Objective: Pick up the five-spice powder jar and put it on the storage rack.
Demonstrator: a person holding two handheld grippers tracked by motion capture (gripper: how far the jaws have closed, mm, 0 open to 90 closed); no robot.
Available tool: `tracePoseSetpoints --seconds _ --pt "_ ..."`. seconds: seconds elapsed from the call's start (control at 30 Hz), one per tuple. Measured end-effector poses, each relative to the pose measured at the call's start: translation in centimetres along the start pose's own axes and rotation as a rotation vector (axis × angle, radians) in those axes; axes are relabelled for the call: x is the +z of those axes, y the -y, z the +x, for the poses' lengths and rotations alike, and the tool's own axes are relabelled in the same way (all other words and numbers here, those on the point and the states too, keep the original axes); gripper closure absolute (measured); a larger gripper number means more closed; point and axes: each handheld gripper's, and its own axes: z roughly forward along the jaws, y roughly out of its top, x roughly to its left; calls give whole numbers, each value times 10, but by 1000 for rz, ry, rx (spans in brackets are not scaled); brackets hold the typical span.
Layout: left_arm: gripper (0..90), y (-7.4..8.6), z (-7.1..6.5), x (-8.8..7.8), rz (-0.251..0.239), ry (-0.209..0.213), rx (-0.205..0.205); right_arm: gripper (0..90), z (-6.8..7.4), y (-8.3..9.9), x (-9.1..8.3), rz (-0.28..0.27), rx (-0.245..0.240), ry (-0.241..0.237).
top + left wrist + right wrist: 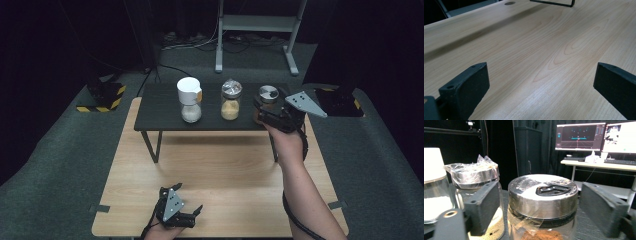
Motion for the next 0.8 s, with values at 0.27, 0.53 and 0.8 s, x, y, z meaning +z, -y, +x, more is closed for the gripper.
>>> tracePoseSetpoints --seconds 0.27,0.53,0.8 --pt "6 0 0 0 0 0 -1 0 2 2 0 8 -5 -16" --pt "6 0 0 0 2 0 1 0 3 1 -2 1 -4 -9" --pt "6 0 0 0 3 1 1 0 6 2 -5 5 -11 -11"
